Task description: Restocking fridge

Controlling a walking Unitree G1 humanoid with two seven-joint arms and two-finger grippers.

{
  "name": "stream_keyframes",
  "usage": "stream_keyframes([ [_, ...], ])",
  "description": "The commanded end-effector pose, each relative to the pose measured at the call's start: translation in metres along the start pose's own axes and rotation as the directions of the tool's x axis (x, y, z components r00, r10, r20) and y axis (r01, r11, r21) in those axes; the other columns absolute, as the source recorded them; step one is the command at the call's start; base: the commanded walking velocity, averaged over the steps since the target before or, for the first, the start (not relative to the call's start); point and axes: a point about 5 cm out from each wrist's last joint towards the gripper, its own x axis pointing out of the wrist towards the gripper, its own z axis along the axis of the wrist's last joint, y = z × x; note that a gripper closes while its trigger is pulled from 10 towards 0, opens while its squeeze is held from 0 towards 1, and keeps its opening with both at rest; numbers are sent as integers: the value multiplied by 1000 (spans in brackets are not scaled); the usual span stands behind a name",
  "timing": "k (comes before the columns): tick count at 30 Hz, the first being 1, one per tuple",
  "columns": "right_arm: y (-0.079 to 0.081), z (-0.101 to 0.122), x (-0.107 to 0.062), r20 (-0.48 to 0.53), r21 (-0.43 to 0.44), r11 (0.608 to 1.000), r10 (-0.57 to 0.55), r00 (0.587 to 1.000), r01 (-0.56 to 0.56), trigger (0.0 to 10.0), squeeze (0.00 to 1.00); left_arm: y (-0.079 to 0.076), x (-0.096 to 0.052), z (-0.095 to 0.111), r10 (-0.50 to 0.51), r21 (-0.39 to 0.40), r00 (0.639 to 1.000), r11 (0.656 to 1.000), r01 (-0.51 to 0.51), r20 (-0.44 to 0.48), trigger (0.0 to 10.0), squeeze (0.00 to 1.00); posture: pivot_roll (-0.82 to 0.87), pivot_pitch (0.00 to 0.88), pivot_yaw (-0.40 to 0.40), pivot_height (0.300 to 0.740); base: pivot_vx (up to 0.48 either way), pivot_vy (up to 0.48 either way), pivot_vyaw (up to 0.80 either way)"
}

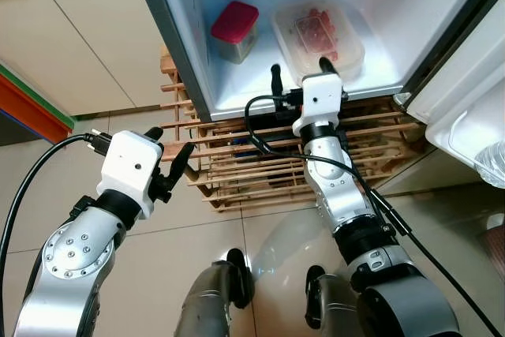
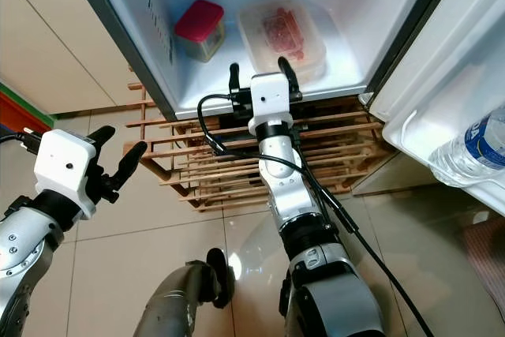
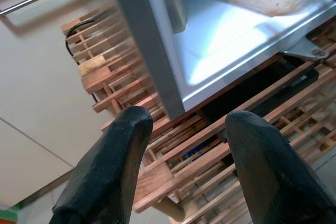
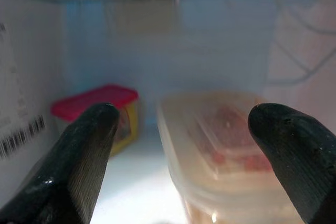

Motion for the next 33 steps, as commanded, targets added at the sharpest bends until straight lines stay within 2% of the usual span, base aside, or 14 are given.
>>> stream_keyframes([
  [1, 5, 5, -2, 33, 15, 1000, 10, 999, -11, 10000, 0, -2, -1, -2, -1, 4, 1000, 1000, 1, -12, 10000, 0, 176, 354, 77, 725, 0, 0, 0],
  [3, 2, 9, -3, 46, 8, 1000, -10, 999, 9, 10000, 0, -2, 0, -1, 0, 8, 1000, 1000, 0, -6, 10000, 0, 177, 354, 75, 725, 0, 0, 0],
  [7, -8, 9, -21, 19, -7, 997, -79, 997, 79, 10000, 0, -2, 1, -1, 5, 2, 1000, 1000, -5, -3, 10000, 0, 170, 355, 73, 725, 0, 0, 0],
  [13, -10, 1, -40, -41, -23, 994, -107, 993, 106, 10000, 0, -6, 3, -2, -6, -6, 1000, 1000, 6, 0, 10000, 0, 148, 361, 71, 725, 0, 0, 0],
  [16, -5, -1, -45, -71, -9, 995, -104, 992, 104, 10000, 0, -5, 4, -2, -5, -6, 1000, 1000, 5, -1, 10000, 0, 148, 360, 72, 725, 0, 0, 0],
  [21, 4, -5, -42, -111, 39, 995, -88, 990, 93, 10000, 0, -6, 4, -2, -5, -6, 1000, 1000, 5, 0, 10000, 0, 156, 359, 73, 725, 0, 0, 0],
  [25, 17, -9, -26, -134, 88, 994, -59, 989, 71, 10000, 0, -7, 5, -2, -4, -7, 1000, 1000, 4, -1, 10000, 0, 165, 357, 74, 725, 0, 0, 0],
  [33, 29, -12, -14, -155, 112, 993, -16, 988, 34, 10000, 0, -6, 5, -2, 1, -1, 1000, 1000, -1, 0, 10000, 0, 190, 354, 69, 725, 0, 0, 0],
])
